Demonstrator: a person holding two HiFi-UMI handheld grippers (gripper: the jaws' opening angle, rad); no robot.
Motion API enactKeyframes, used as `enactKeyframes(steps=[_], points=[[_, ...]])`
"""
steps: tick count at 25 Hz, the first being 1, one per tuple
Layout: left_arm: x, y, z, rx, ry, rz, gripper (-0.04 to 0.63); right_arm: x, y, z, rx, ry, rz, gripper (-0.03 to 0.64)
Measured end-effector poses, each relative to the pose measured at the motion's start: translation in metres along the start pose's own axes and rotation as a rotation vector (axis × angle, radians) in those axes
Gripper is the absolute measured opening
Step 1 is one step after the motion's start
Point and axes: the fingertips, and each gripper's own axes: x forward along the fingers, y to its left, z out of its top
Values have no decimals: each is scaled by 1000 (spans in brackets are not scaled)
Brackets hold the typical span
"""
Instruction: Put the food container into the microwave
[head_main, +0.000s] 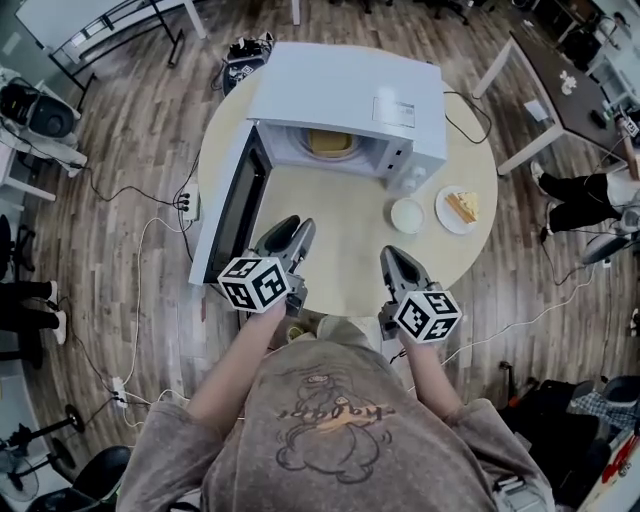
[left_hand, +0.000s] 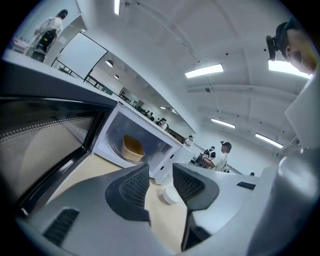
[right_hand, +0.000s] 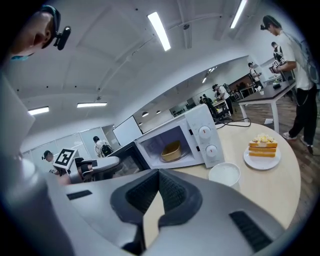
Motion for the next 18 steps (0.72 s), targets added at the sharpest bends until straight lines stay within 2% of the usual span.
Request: enactKeyframes(steps=[8, 14, 18], points=[[-49, -14, -18, 118, 17, -10, 143, -37, 36, -16, -67, -20, -29, 0], [-83, -12, -31, 249, 31, 35, 115, -61, 48, -28, -119, -20, -49, 0], [-92, -10, -33, 275, 19, 43, 84, -67, 46, -31, -138, -24, -50, 0]])
